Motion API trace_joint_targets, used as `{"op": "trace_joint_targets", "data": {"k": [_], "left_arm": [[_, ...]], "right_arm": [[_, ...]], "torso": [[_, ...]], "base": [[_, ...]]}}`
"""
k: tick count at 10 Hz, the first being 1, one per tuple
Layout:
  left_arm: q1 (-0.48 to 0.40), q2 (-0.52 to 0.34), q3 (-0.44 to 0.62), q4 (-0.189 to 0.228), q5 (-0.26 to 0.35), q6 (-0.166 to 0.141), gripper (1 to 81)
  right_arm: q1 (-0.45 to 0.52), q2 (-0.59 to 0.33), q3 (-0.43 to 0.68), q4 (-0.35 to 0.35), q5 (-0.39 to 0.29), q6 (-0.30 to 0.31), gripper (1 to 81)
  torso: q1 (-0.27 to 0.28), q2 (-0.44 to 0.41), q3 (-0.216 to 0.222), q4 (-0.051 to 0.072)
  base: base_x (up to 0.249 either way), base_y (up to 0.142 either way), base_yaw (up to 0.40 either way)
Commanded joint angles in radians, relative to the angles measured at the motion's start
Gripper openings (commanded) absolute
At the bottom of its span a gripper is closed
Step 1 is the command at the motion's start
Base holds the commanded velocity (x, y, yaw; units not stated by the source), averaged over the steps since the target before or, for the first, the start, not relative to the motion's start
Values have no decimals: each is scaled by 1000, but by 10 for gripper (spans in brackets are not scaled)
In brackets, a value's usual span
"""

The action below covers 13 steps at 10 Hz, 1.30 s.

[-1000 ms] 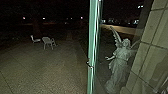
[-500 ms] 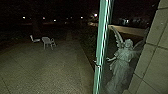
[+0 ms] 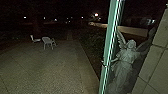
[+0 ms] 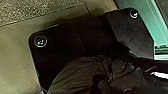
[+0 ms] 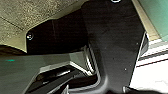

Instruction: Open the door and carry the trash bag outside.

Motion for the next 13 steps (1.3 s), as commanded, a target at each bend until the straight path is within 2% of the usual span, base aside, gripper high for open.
{"op": "trace_joint_targets", "data": {"k": [1,2,5,6,7,8,9,12,13], "left_arm": [[-61,5,5,1,35,1,10],[-61,5,5,1,35,1,10],[-61,5,5,1,35,1,10],[-59,5,5,1,35,1,10],[-59,5,5,1,35,1,10],[-61,5,5,1,35,1,10],[-59,5,5,1,35,1,10],[-61,5,5,1,35,1,10],[-59,5,5,1,35,1,10]], "right_arm": [[41,7,7,-4,-59,-4,811],[41,5,7,-4,-57,-4,811],[41,4,7,-4,-57,-4,811],[41,4,7,-2,-57,-3,811],[45,4,7,-2,-59,-3,811],[45,2,7,-2,-59,-3,811],[45,2,7,-2,-59,-4,811],[45,2,7,-2,-59,-4,811],[44,5,7,-4,-59,-6,811]], "torso": [[0,0,0,97],[0,0,0,121],[0,0,0,227],[0,0,0,165],[1,0,0,197],[0,0,0,218],[0,-1,0,225],[2,1,0,224],[2,1,0,320]], "base": [[91,0,0],[91,0,0],[91,0,0],[91,0,0],[91,0,0],[91,0,0],[91,0,0],[91,0,0],[91,0,0]]}}
